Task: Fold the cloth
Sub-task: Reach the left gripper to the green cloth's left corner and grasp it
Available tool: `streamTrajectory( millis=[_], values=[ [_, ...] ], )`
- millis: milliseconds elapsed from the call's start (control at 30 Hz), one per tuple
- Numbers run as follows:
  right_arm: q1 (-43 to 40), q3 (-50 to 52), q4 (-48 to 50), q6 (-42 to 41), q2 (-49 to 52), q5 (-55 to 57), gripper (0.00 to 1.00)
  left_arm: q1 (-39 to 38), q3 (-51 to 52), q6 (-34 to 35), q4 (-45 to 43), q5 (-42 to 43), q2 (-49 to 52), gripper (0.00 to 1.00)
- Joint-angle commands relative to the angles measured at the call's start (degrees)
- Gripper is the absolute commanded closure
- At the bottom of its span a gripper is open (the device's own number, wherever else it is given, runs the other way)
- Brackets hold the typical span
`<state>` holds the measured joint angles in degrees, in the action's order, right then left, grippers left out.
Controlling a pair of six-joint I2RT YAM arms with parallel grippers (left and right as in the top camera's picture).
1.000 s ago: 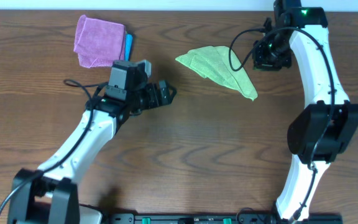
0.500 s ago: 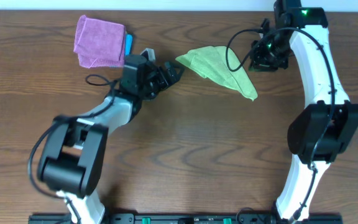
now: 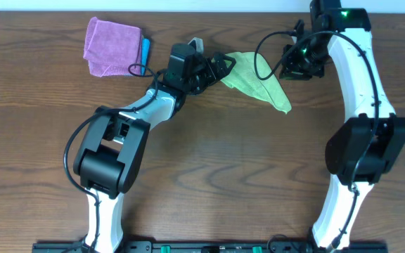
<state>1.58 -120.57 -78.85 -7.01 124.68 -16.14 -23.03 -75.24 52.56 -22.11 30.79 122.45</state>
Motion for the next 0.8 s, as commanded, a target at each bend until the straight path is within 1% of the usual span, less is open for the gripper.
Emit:
streamTrajectory(
  millis=[0, 233, 533, 767],
  values=[
    [-0.07, -0.09, -0.13, 0.44, -1.46, -0.85, 0.85, 0.07, -0.9, 0.07, 0.94, -2.56, 1.03, 0.02],
    [-0.04, -0.09, -0.04, 0.44, -1.46, -0.87, 0.87, -0.2, -0.92, -1.31, 1.16, -6.78, 1.6, 0.02],
    [-0.04, -0.09, 0.0, 0.9, -1.49, -0.85, 0.89, -0.98, -0.92, -1.09, -0.5, -6.4, 3.54, 0.0],
    [0.0, -0.09, -0.02, 0.87, -1.46, -0.85, 0.9, -1.77, -1.11, -0.63, -0.94, -8.74, 3.56, 0.0]
  ],
)
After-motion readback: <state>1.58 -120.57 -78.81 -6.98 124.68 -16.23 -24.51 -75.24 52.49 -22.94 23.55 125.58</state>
